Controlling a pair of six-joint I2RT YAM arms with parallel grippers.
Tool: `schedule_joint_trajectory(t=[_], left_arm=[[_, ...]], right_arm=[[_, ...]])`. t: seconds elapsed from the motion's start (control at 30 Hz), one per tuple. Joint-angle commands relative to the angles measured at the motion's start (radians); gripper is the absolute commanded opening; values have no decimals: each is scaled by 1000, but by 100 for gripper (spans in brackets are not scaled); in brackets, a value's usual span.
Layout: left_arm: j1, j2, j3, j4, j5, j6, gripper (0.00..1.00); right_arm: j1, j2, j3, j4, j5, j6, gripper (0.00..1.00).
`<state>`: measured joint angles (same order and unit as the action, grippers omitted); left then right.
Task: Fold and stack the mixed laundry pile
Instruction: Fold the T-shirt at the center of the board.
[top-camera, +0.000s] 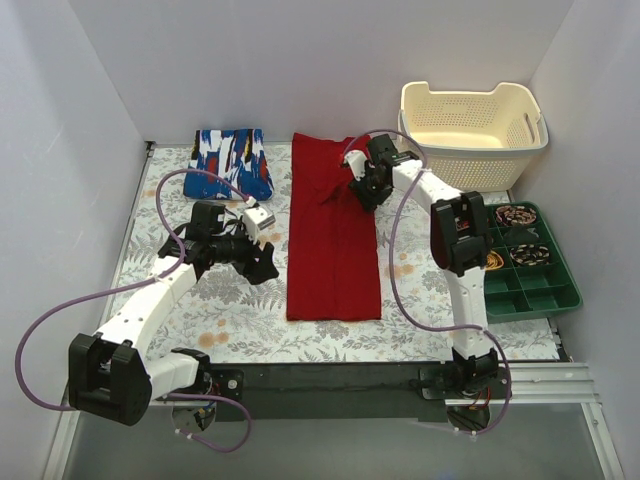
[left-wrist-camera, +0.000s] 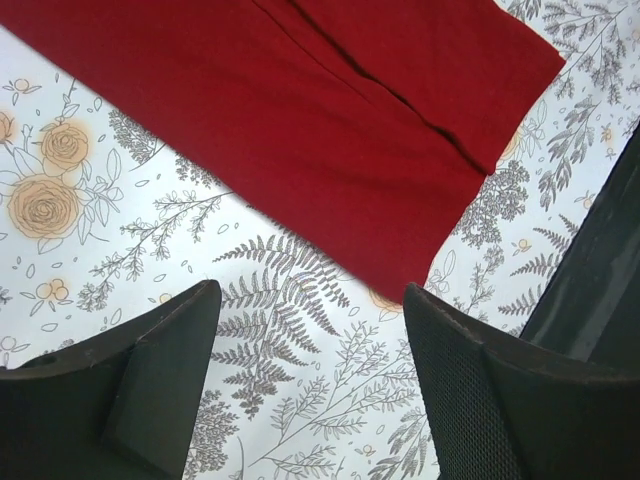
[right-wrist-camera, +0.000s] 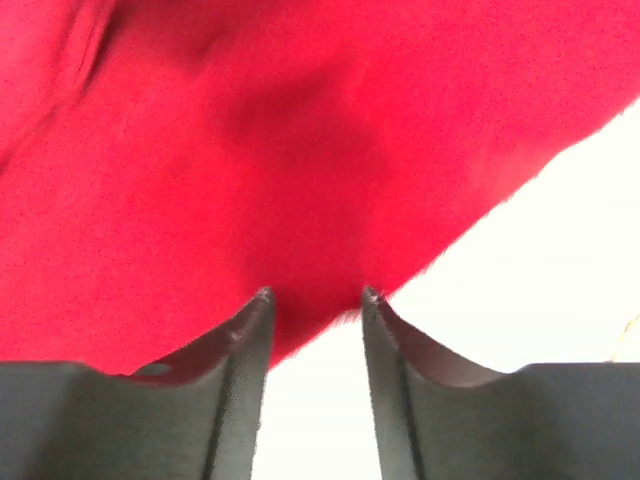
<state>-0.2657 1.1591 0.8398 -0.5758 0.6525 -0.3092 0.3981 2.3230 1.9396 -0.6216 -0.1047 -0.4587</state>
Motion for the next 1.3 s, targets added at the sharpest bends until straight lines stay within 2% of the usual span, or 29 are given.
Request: schedule_joint_trajectory(t=[0.0,0.1,0.2,0.27,0.3,0.33,0.37,0.4,0.43,0.53,0.57,0.6,0.67,0.7,0.8,0.97,1.17,1.27], left_arm=[[0,-64,38,-9,24,131,73],[0,-110,50,24,59,134,74],[0,-128,82,51,84,162,75],[-1,-115,110,62,99,203,75],[-3,-102,123,36,117,229,75],[-3,-69,134,-2,145,286,75],[-3,-56,134,-110,169,449,76],[-4,-46,119,-158,202,549,76],[-10,-55,82,-179,231,602,76],[-53,-122,-98,-131,245,718,75],[-66,-186,-144,-71,245,740,75],[-108,-215,-244,-26,240,737,74],[-167,-266,-318,80,191,719,73],[-228,-266,-343,96,179,728,73],[-292,-207,-390,152,159,710,70],[-319,-81,-390,221,138,707,59],[-328,11,-380,315,113,723,53],[-331,47,-377,341,104,723,51]], right_arm=[[-4,-305,-83,-29,-156,-48,59],[-4,-468,-131,-26,-245,-46,74],[-4,-615,-215,23,-306,-16,76],[-4,-689,-370,184,-299,55,75],[-4,-741,-401,210,-299,55,87],[-4,-761,-447,218,-312,39,94],[-4,-778,-467,212,-346,-44,98],[-4,-812,-491,192,-387,-116,98],[2,-832,-526,128,-480,-191,98],[48,-948,-750,129,-468,-355,98],[62,-983,-890,141,-461,-401,98],[76,-1058,-957,182,-454,-455,97],[125,-1131,-1127,201,-449,-523,95],[148,-1192,-1171,213,-443,-547,91],[232,-1272,-1310,233,-423,-630,87],[301,-1277,-1409,295,-383,-679,76],[309,-1194,-1438,344,-348,-724,63],[317,-1202,-1472,347,-351,-761,58]])
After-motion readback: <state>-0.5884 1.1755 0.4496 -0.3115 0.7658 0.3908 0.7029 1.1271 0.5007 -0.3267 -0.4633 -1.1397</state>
